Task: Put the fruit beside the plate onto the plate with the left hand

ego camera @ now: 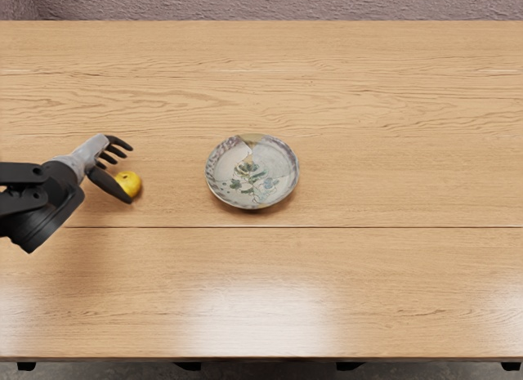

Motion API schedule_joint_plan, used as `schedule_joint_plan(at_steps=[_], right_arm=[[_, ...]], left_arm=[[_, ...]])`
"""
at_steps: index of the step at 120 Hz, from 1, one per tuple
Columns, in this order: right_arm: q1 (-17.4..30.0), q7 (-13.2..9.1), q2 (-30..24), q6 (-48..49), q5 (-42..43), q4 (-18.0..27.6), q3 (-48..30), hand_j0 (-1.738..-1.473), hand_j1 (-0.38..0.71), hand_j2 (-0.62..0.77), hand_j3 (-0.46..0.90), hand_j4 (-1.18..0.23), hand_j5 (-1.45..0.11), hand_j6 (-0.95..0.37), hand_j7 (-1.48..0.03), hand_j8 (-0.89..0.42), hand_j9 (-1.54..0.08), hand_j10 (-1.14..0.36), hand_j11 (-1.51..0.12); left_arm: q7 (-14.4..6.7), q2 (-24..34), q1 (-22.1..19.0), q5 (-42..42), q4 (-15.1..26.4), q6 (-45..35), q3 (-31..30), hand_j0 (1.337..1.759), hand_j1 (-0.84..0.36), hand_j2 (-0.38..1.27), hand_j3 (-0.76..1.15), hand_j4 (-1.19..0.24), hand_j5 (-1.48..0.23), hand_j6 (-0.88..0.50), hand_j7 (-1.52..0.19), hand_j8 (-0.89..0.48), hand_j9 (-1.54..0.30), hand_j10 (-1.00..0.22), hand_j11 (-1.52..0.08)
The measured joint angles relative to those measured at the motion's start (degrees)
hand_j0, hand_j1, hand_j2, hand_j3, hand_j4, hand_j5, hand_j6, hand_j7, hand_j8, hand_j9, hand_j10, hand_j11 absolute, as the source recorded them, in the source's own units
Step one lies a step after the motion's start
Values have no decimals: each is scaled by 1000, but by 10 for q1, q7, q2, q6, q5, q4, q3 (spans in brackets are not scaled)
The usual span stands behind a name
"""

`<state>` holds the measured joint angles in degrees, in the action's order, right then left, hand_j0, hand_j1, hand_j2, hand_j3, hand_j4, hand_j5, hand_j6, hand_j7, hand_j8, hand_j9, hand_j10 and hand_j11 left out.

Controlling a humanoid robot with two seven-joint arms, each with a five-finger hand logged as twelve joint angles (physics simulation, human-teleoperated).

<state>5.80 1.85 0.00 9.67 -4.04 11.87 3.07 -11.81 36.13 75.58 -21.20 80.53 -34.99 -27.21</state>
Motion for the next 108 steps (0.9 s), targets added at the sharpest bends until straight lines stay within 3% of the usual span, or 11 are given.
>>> schedule_joint_plan(at_steps=[50, 65, 95, 108], right_arm=[[0, 0, 0, 0, 0, 0, 0, -1658, -339, -2, 0, -8, -10, -8, -10, -8, -10, -8, -10], [0, 0, 0, 0, 0, 0, 0, -1658, -339, -2, 0, -8, -10, -8, -10, -8, -10, -8, -10], [0, 0, 0, 0, 0, 0, 0, -1658, -339, -2, 0, -8, -10, -8, -10, -8, -10, -8, -10], [0, 0, 0, 0, 0, 0, 0, -1658, -339, -2, 0, -8, -10, -8, -10, -8, -10, -8, -10]], left_arm=[[-1, -2, 0, 1, -14, 0, -9, 1658, -244, 159, 0, -510, -669, -510, -669, -510, -669, -510, -669], [-1, -7, 5, 0, -15, 0, -9, 1658, -247, 147, 0, -510, -666, -510, -666, -510, -666, -510, -666], [0, -28, 8, -4, -22, 0, -8, 1658, -129, 95, 0, -403, -525, -403, -525, -403, -525, -403, -525], [0, -33, 9, -5, -25, 1, -9, 1658, -165, 95, 0, -431, -561, -432, -561, -432, -561, -432, -561]])
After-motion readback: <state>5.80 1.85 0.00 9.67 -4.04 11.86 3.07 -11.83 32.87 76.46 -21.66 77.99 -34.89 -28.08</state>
